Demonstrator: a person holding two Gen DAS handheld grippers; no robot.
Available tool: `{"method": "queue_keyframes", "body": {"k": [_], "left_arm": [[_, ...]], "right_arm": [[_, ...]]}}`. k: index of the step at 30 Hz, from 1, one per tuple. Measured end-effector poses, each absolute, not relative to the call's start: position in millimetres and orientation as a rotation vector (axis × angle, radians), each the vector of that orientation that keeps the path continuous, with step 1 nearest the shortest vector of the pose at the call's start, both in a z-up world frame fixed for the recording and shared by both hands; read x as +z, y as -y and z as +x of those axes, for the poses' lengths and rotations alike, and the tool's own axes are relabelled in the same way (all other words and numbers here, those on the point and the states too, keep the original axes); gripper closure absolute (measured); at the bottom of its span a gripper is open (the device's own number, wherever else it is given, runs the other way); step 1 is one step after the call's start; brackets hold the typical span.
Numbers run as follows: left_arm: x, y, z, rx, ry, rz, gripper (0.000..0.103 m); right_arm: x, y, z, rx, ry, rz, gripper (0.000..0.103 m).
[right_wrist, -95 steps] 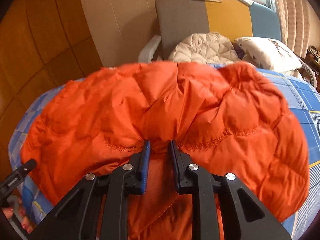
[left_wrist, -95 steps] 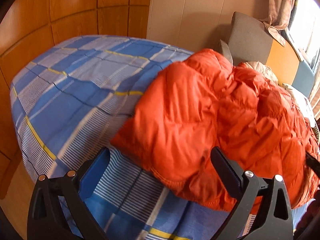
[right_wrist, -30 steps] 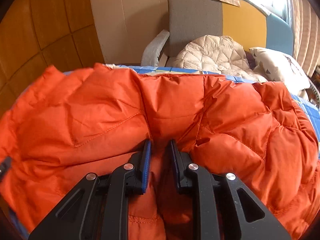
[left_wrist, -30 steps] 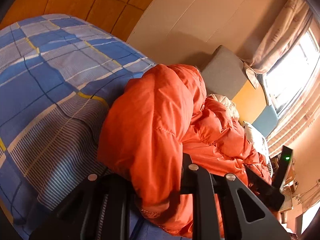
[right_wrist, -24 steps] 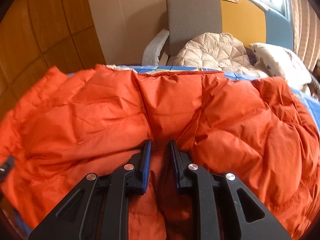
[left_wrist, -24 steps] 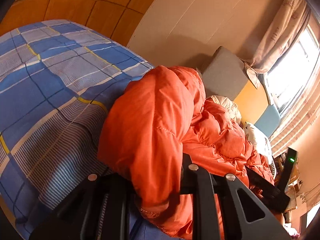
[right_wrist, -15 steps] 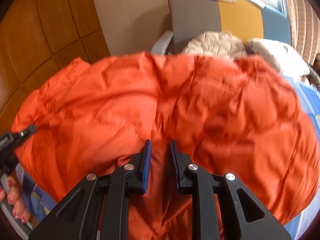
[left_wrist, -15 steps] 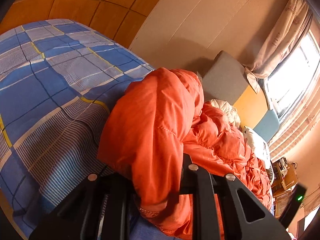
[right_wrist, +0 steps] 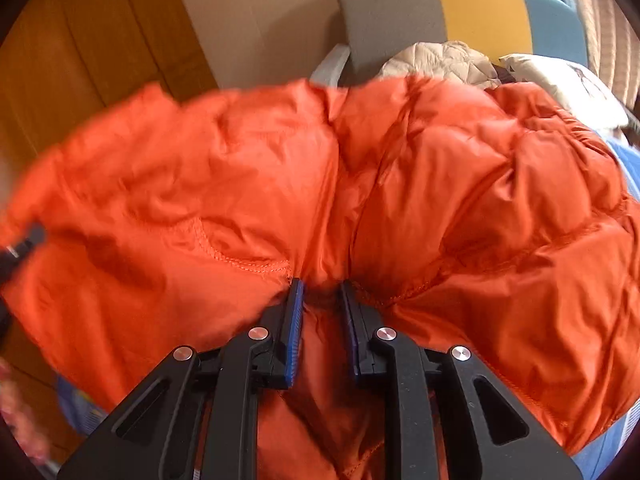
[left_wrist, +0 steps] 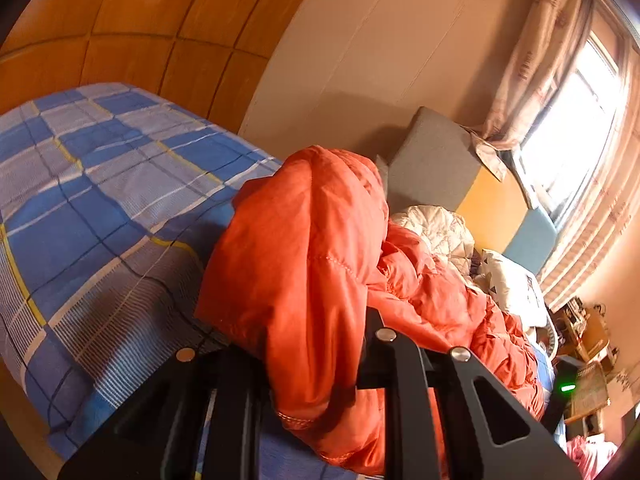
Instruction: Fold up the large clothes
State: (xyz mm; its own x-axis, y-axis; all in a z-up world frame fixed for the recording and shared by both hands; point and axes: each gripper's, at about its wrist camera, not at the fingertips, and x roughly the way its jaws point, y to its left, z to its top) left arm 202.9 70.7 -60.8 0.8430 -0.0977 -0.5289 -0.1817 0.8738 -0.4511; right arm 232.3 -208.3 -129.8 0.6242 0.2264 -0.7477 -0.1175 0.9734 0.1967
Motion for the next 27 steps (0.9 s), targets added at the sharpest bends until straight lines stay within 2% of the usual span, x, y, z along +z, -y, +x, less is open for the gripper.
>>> {"method": "queue_keyframes", "body": {"k": [6,9,18,22,27], "left_arm": [[-30,-35,204,0.11,-0.571,-0.342,0.086],[-17,-20,204,0.119,-0.562,-0.29,0.086],[16,41,191,0.077,-0.457,-0.116,0.086],[28,63,188,0.044,-0.419,-0.047,0.086],[34,83,186,0.006,-0.399,-0.009,0.086]], "right_arm": [[-121,203,225,0.138,-0.896,0.07,0.083],[-108,220,195,0.083,-0.862,0.081,0.083],[-135,221,159,0.052,-0.885,-0.037,0.083],[-115,245,144,0.079,-0.851,0.076,0.083],[-100,289,134,-0.073,-0.835,0.048,0.083]]}}
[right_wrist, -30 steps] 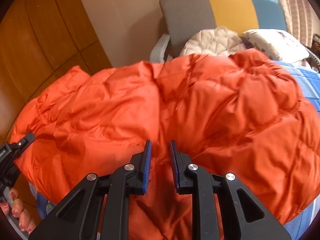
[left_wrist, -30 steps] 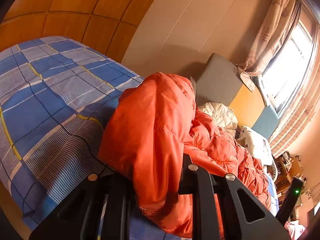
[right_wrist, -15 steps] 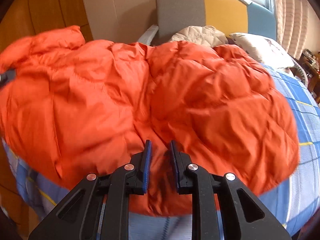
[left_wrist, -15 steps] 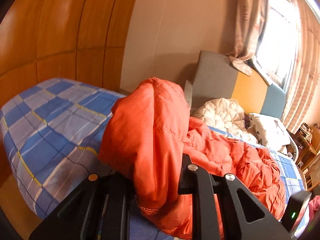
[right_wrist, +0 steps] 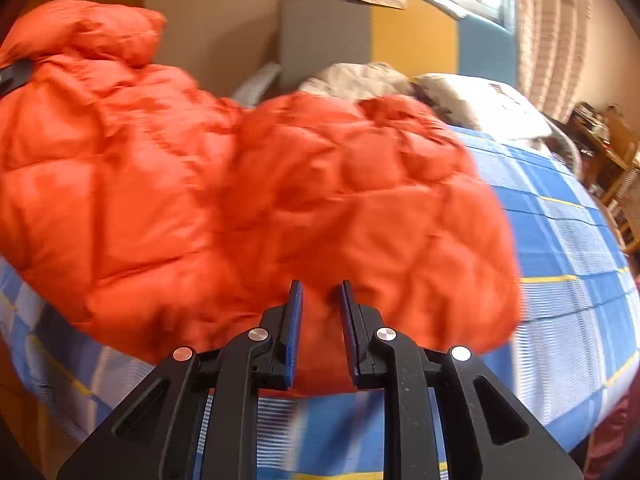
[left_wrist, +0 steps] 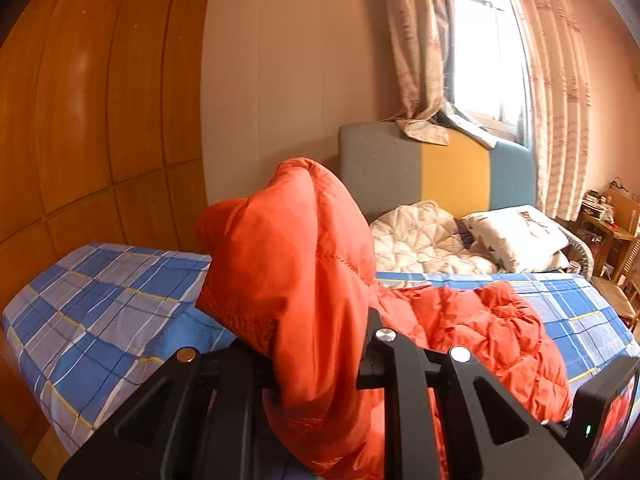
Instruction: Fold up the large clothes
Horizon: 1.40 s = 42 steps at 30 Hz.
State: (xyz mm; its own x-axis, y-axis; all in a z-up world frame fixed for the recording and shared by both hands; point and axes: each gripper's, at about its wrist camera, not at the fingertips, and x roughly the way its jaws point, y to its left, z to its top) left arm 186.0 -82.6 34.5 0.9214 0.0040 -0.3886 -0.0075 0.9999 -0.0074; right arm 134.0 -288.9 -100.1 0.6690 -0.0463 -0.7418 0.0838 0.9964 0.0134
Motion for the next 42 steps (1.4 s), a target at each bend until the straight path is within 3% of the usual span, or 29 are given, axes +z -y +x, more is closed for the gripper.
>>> {"method": "queue_keyframes", "body": {"k": [6,24,32,42], "left_arm": [[38,111,179,-0.079,-0.372,0.016,0.085],[-13,211,177,-0.407,-0.43,0.002,0.083],[-55,238,176,-0.52,-0.483,0.029,0.083],[-88,270,155,-0.582,-0.506,0.187,0.078]], "right_arm": [[-129,306,139,-0.101,-0.905,0.038,0.083],[-107,383,108,-0.151,-0.816,0.175,0.083],[-77,436,107,-0.203,-0.737,0.216,0.083],[-27,423,137,0.111,-0.662,0.166,0.083]]}}
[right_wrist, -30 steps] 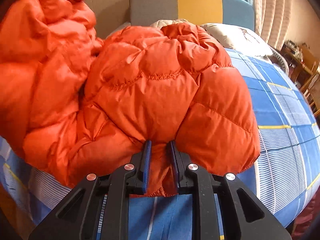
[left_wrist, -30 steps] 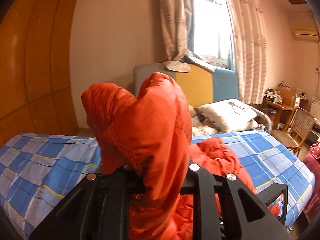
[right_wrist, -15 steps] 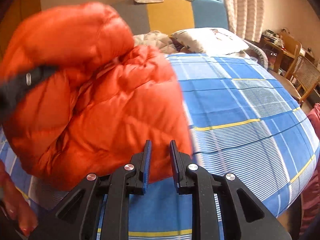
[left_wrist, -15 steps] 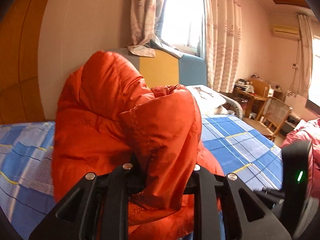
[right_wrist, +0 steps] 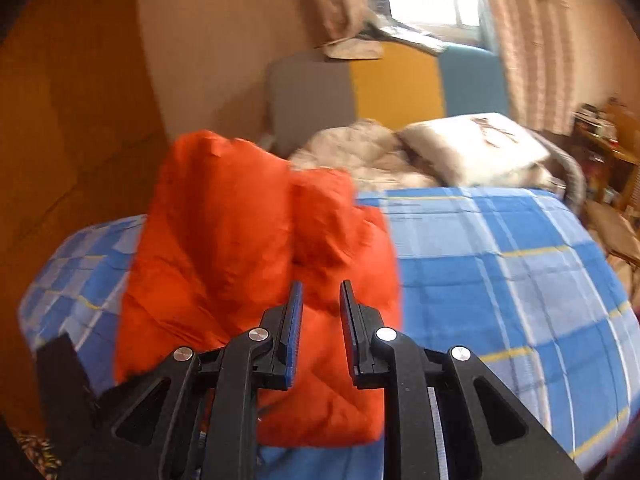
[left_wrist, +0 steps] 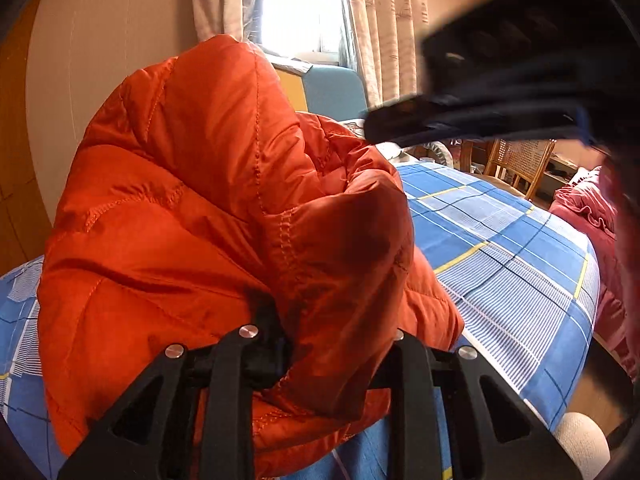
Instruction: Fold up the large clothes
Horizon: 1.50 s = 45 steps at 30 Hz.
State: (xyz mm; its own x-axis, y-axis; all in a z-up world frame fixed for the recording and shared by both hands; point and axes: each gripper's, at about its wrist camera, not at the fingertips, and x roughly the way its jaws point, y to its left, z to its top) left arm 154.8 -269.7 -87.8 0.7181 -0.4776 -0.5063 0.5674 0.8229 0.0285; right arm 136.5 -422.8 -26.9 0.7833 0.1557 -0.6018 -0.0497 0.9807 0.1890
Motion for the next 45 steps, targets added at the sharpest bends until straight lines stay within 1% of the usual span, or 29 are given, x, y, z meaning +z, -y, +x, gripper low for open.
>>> {"method": "queue_keyframes", "body": {"k": [2,5,8,9,10,11,14,16,17,18,20,21,22,23,24,25,27,29,33,39,45], "left_arm": [[-84,265,153,-0.599,-0.505,0.176,0.075],[-80,252,144,-0.645,-0.519,0.178,0.074],[-71,231,131,-0.696,-0.535,0.128,0.073],[-67,221,127,-0.715,-0.538,0.093,0.065],[-60,208,123,-0.712,-0.533,0.053,0.061],[-56,199,122,-0.691,-0.525,0.04,0.059],[-38,162,133,-0.566,-0.513,-0.05,0.058],[-31,129,148,-0.447,-0.484,-0.104,0.053],[-28,113,159,-0.377,-0.473,-0.13,0.048],[-30,100,164,-0.335,-0.475,-0.145,0.048],[-39,76,197,-0.224,-0.541,-0.183,0.048],[-47,69,213,-0.216,-0.594,-0.211,0.05],[-54,67,227,-0.23,-0.643,-0.243,0.055],[-60,64,229,-0.241,-0.66,-0.258,0.058],[-64,72,233,-0.281,-0.67,-0.268,0.06],[-66,81,233,-0.307,-0.672,-0.24,0.064],[-65,99,233,-0.293,-0.648,-0.156,0.067],[-65,105,231,-0.284,-0.649,-0.127,0.068],[-60,102,236,-0.268,-0.668,-0.17,0.068],[-57,99,232,-0.263,-0.672,-0.162,0.068],[-53,104,231,-0.27,-0.675,-0.155,0.069]], "right_arm": [[-41,420,161,0.129,-0.787,0.139,0.083],[-66,423,179,0.122,-0.895,0.12,0.083],[-80,420,179,0.107,-0.911,0.083,0.085],[-84,419,178,0.086,-0.914,0.07,0.086],[-88,419,178,0.071,-0.92,0.071,0.086],[-92,421,177,0.057,-0.924,0.084,0.086],[-100,426,172,0.039,-0.913,0.132,0.086],[-104,428,169,0.031,-0.907,0.143,0.086],[-106,429,168,0.03,-0.905,0.149,0.086],[-108,430,167,0.028,-0.903,0.159,0.086],[-110,431,166,0.027,-0.899,0.169,0.086],[-110,432,166,0.027,-0.896,0.17,0.086],[-109,432,166,0.024,-0.895,0.172,0.085],[-108,431,167,0.019,-0.895,0.173,0.085],[-106,430,167,0.016,-0.893,0.17,0.086],[-105,429,167,0.013,-0.89,0.162,0.085],[-102,430,167,0.01,-0.889,0.154,0.085],[-100,429,162,0.007,-0.886,0.158,0.086],[-100,430,162,0.002,-0.883,0.166,0.086],[-101,428,161,-0.007,-0.889,0.164,0.085],[-86,428,157,-0.027,-0.873,0.171,0.085]]}}
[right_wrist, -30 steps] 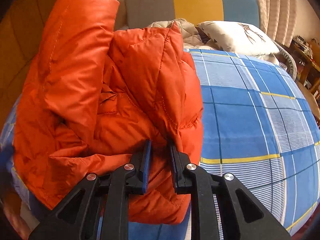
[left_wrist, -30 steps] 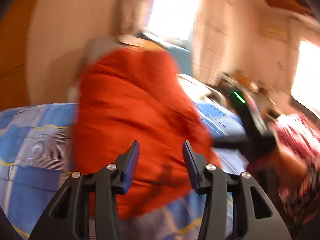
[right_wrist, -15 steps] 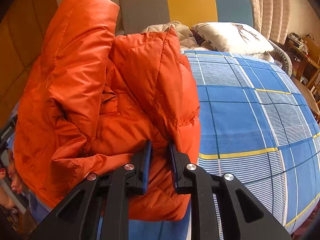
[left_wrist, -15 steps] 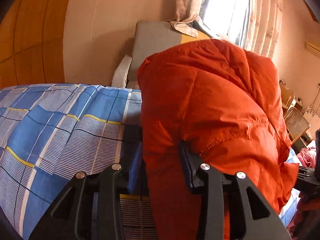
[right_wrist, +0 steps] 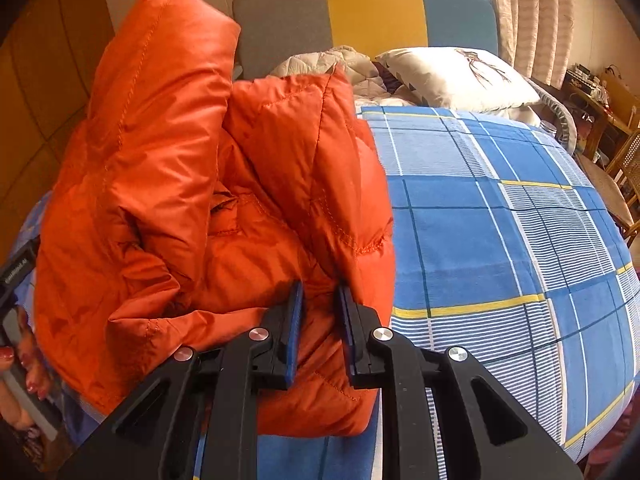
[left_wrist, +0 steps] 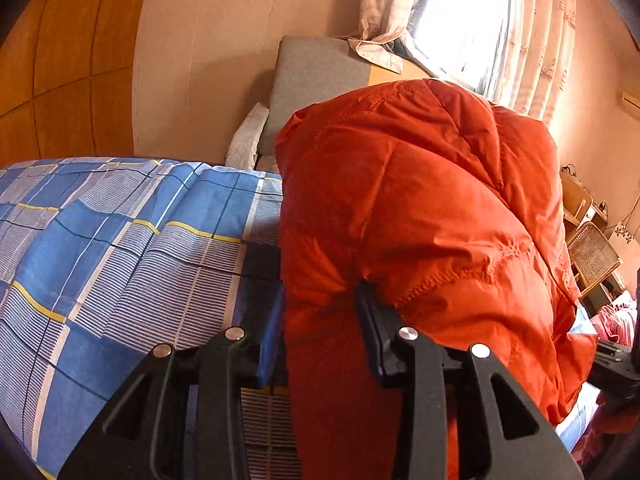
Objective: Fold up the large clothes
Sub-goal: 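Lower the rolled jacket onto the bed and open both grippers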
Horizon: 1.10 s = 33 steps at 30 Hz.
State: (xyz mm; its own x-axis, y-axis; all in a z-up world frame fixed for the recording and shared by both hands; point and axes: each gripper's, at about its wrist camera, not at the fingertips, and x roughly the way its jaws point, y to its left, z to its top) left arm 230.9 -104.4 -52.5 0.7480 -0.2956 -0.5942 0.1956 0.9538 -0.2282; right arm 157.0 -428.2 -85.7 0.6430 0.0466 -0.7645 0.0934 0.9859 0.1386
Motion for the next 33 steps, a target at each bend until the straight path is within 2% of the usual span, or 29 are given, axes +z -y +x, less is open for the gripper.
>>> {"method": "queue_keyframes", "body": {"k": [5,7,8,13,17,18,19,20,21,22,23,24,25,28,30,33], "left_arm": [[-48,112,227,-0.284,-0.664,-0.127,0.07],[-48,114,226,-0.283,-0.662,-0.122,0.07],[-48,115,226,-0.283,-0.662,-0.123,0.07],[-46,116,225,-0.282,-0.657,-0.112,0.07],[-44,117,225,-0.282,-0.66,-0.107,0.07],[-43,117,224,-0.281,-0.66,-0.102,0.07],[-42,118,224,-0.28,-0.66,-0.096,0.07],[-41,118,224,-0.288,-0.659,-0.096,0.07],[-38,118,223,-0.297,-0.655,-0.097,0.068],[-37,118,222,-0.303,-0.648,-0.098,0.064],[-32,118,219,-0.318,-0.633,-0.103,0.051],[-28,119,216,-0.335,-0.612,-0.103,0.033],[-24,122,212,-0.347,-0.59,-0.094,0.028],[-19,137,206,-0.352,-0.565,-0.032,0.024],[-23,151,205,-0.352,-0.563,0.018,0.016],[-38,169,209,-0.389,-0.618,0.042,0.016]], "right_arm": [[-56,435,146,-0.028,-0.79,0.213,0.085],[-43,434,145,-0.019,-0.77,0.213,0.065],[-36,432,145,-0.018,-0.753,0.203,0.05],[-14,419,152,0.047,-0.705,0.193,0.048],[-25,407,183,0.102,-0.761,0.241,0.048],[-31,405,191,0.118,-0.778,0.267,0.051],[-35,404,196,0.132,-0.793,0.286,0.061],[-38,405,200,0.151,-0.805,0.311,0.08],[-40,406,200,0.148,-0.811,0.333,0.089],[-38,410,196,0.127,-0.8,0.347,0.093],[-35,413,191,0.11,-0.784,0.343,0.097],[-32,417,185,0.081,-0.767,0.318,0.1],[-31,420,179,0.049,-0.76,0.294,0.101],[-41,436,169,-0.061,-0.769,0.253,0.103],[-57,447,170,-0.082,-0.795,0.299,0.103],[-70,445,170,-0.058,-0.79,0.304,0.103]]}}
